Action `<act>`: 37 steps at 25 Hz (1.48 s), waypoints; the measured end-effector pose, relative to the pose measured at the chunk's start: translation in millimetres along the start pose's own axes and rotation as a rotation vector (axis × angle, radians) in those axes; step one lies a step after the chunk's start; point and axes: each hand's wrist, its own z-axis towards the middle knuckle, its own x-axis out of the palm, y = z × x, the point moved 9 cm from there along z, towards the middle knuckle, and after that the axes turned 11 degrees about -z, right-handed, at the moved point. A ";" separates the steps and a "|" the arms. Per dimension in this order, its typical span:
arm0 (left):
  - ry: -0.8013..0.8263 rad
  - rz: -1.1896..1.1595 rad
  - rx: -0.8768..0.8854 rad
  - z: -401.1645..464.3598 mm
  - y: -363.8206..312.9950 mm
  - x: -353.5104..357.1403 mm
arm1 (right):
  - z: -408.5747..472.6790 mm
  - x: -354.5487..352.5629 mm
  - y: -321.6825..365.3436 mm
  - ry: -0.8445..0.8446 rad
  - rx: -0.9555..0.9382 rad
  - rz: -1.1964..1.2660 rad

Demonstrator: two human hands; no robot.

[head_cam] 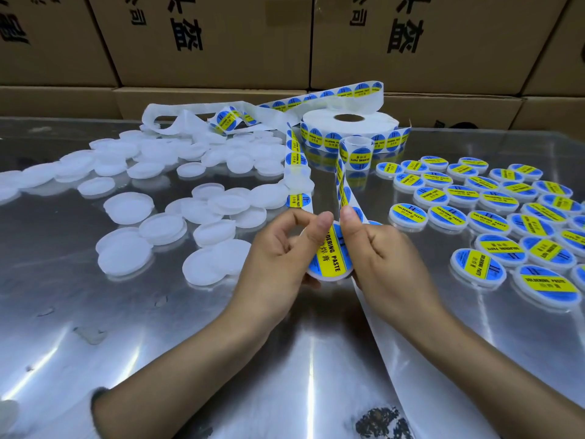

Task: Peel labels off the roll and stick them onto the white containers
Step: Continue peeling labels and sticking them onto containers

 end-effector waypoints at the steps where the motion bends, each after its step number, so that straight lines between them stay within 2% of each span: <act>1: 0.012 -0.007 0.005 -0.5 0.3 1.1 | 1.2 1.3 -2.8 0.007 0.020 0.016; 5: 0.137 -0.043 -0.019 -2.9 5.0 12.1 | 7.0 2.1 -17.5 0.033 0.113 0.135; 10: 0.270 -0.096 -0.048 -2.0 6.2 18.3 | 13.1 -9.4 -16.8 0.023 0.096 0.170; 14: 0.219 -0.131 -0.122 6.6 14.8 9.2 | 14.2 -13.7 -6.8 -0.010 -0.018 0.170; 16: 0.185 -0.091 -0.112 8.2 13.8 4.9 | 17.3 -20.3 -14.3 -0.055 0.020 0.228; 17: 0.174 0.032 -0.058 8.3 10.3 1.3 | 20.8 -28.9 -22.9 -0.102 0.067 0.244; 18: 0.160 0.249 0.027 9.0 5.5 -2.9 | 23.8 -40.5 -32.4 -0.160 0.114 0.202; 20: 0.142 0.839 0.142 9.7 5.5 -10.1 | 28.8 -62.4 -55.0 -0.204 0.191 -0.106; 21: 0.120 1.052 0.120 10.4 10.4 -15.3 | 30.9 -66.3 -69.2 -0.143 0.238 -0.319; 23: 0.048 1.236 -0.027 12.0 20.3 -31.4 | 29.9 -60.2 -94.6 0.067 0.326 -0.662; 24: 0.022 1.271 -0.083 12.0 23.0 -37.8 | 27.6 -54.6 -103.8 0.142 0.367 -0.731; 26: 0.032 1.348 -0.145 12.3 29.2 -43.2 | 22.7 -52.3 -112.1 0.164 0.452 -0.737; 28: 0.077 1.357 -0.106 13.0 29.2 -40.6 | 22.7 -60.5 -107.6 0.053 0.468 -0.691; 31: 0.231 1.208 0.045 10.0 25.1 -19.1 | 26.2 -67.7 -83.5 -0.066 0.312 -0.668; 33: 0.339 1.146 0.096 5.5 26.0 -5.5 | 27.5 -50.2 -67.8 0.058 0.197 -0.617; 35: 0.402 1.117 0.111 2.6 28.2 1.4 | 24.8 -34.4 -64.5 0.190 0.169 -0.636; 37: 0.419 1.098 0.127 1.0 28.3 4.1 | 22.7 -41.2 -75.5 0.171 0.246 -0.751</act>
